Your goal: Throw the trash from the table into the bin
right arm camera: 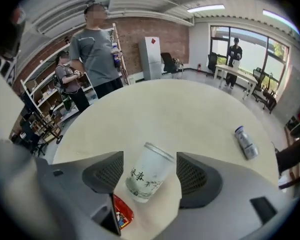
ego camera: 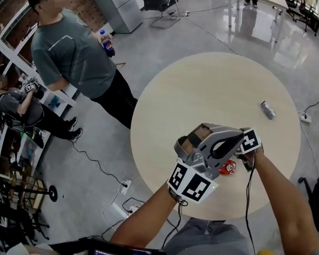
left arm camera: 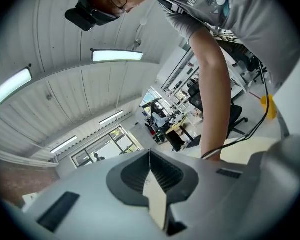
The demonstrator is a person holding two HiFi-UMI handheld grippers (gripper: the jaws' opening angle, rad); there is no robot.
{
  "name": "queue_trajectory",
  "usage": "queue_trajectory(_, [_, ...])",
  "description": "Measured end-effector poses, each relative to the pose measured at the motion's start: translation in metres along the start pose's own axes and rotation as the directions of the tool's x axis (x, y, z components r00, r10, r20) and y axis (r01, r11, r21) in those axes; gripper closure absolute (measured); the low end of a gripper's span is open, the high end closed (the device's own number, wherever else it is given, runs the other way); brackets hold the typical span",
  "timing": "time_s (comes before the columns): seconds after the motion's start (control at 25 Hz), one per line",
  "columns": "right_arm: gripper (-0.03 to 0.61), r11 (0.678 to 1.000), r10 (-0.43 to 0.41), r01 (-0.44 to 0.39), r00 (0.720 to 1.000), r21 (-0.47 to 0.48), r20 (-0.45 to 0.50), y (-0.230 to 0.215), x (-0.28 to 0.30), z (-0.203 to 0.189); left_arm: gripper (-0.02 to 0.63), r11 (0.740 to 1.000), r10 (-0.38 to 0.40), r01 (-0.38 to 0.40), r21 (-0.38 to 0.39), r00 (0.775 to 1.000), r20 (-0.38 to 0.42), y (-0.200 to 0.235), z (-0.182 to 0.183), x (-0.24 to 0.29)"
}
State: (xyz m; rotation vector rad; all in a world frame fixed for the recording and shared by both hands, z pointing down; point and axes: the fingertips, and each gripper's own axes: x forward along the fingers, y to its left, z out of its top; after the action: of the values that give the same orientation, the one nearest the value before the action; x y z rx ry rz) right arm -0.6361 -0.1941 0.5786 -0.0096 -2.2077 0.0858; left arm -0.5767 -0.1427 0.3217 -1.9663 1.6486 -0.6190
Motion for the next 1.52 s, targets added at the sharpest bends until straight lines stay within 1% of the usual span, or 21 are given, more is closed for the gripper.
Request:
queue_trajectory(0.12, [0.268,0.995,-0.056,0.059,0.998,-0.081,0.042,-0.01,0.01,0.0,0.569,1.0,-0.015,0.015,-0.016,1.0,-0.01,-0.008,-0.028,-0.007])
queue_trajectory(0.2, [0.285,0.983,-0.096,0.107,0.992,-0.148,0.084,-0.016,0.013,0.002,0.569,0.999,-0.027,0.027,-0.023,1.0,-0.009,-0.008,-0.038,0.0])
queue_trajectory(0.28, [0.288,0.961,-0.142,0.171,0.979,-0.217,0.143,-0.021,0.007,0.007,0.569,0.999,-0.04,0.04,-0.023,0.999,0.007,-0.007,-0.038,0.009])
queue_trajectory(0.32, [0.288,0.943,-0.171,0.215,0.968,-0.254,0.185,-0.022,-0.002,0.012,0.569,0.999,-0.047,0.048,-0.02,0.999,0.022,-0.009,-0.035,0.008])
queue_trajectory(0.36, [0.288,0.917,-0.203,0.27,0.949,-0.293,0.24,-0.022,-0.018,0.02,0.569,0.998,-0.054,0.055,-0.015,0.998,0.042,-0.012,-0.031,0.007])
queue_trajectory(0.4, [0.288,0.88,-0.239,0.339,0.921,-0.332,0.307,-0.023,-0.042,0.031,0.569,0.998,-0.062,0.062,-0.008,0.996,0.063,-0.013,-0.026,0.006])
queue_trajectory(0.52, [0.288,0.729,-0.333,0.55,0.805,-0.408,0.491,-0.034,-0.132,0.062,0.569,0.997,-0.082,0.082,0.011,0.988,0.129,-0.013,-0.004,0.02])
queue_trajectory(0.56, [0.288,0.685,-0.363,0.603,0.769,-0.409,0.526,-0.041,-0.161,0.067,0.569,0.996,-0.091,0.089,0.016,0.984,0.151,-0.013,0.005,0.028])
queue_trajectory(0.6, [0.288,0.65,-0.398,0.647,0.737,-0.399,0.546,-0.047,-0.187,0.067,0.569,0.995,-0.1,0.098,0.022,0.979,0.175,-0.013,0.015,0.037])
queue_trajectory(0.64, [0.288,0.616,-0.432,0.682,0.71,-0.394,0.556,-0.054,-0.212,0.064,0.569,0.994,-0.111,0.108,0.028,0.973,0.202,-0.015,0.026,0.046])
queue_trajectory(0.72, [0.288,0.543,-0.481,0.735,0.668,-0.406,0.567,-0.063,-0.259,0.051,0.569,0.991,-0.137,0.13,0.042,0.957,0.256,-0.021,0.053,0.062])
queue_trajectory(0.76, [0.288,0.516,-0.501,0.754,0.651,-0.407,0.57,-0.066,-0.282,0.044,0.569,0.988,-0.152,0.144,0.05,0.948,0.281,-0.025,0.067,0.069])
queue_trajectory(0.8, [0.288,0.5,-0.52,0.769,0.634,-0.397,0.573,-0.068,-0.304,0.037,0.569,0.986,-0.169,0.159,0.058,0.937,0.304,-0.03,0.082,0.076])
queue_trajectory(0.92, [0.288,0.478,-0.549,0.804,0.588,-0.354,0.594,-0.073,-0.372,0.02,0.569,0.977,-0.212,0.192,0.09,0.906,0.367,-0.047,0.128,0.098])
queue_trajectory(1.04, [0.288,0.439,-0.541,0.826,0.558,-0.354,0.629,-0.091,-0.432,-0.006,0.569,0.972,-0.233,0.203,0.117,0.879,0.416,-0.069,0.174,0.132])
queue_trajectory(1.08, [0.288,0.425,-0.543,0.837,0.54,-0.344,0.644,-0.1,-0.454,-0.016,0.569,0.972,-0.235,0.201,0.124,0.872,0.43,-0.078,0.191,0.143])
queue_trajectory(1.2, [0.288,0.375,-0.57,0.879,0.47,-0.296,0.674,-0.117,-0.531,-0.051,0.569,0.973,-0.23,0.189,0.133,0.848,0.477,-0.109,0.255,0.17])
queue_trajectory(1.28, [0.288,0.333,-0.601,0.899,0.436,-0.285,0.67,-0.117,-0.578,-0.097,0.569,0.971,-0.238,0.192,0.141,0.83,0.505,-0.149,0.304,0.182])
queue_trajectory(1.36, [0.288,0.272,-0.617,0.914,0.405,-0.3,0.674,-0.109,-0.624,-0.157,0.569,0.966,-0.259,0.207,0.157,0.814,0.52,-0.207,0.352,0.191])
queue_trajectory(1.44, [0.288,0.212,-0.613,0.922,0.384,-0.325,0.69,-0.099,-0.668,-0.215,0.569,0.958,-0.285,0.223,0.178,0.8,0.529,-0.267,0.399,0.199])
queue_trajectory(1.52, [0.288,0.182,-0.629,0.927,0.365,-0.326,0.686,-0.092,-0.71,-0.268,0.569,0.95,-0.31,0.239,0.199,0.781,0.542,-0.319,0.442,0.204])
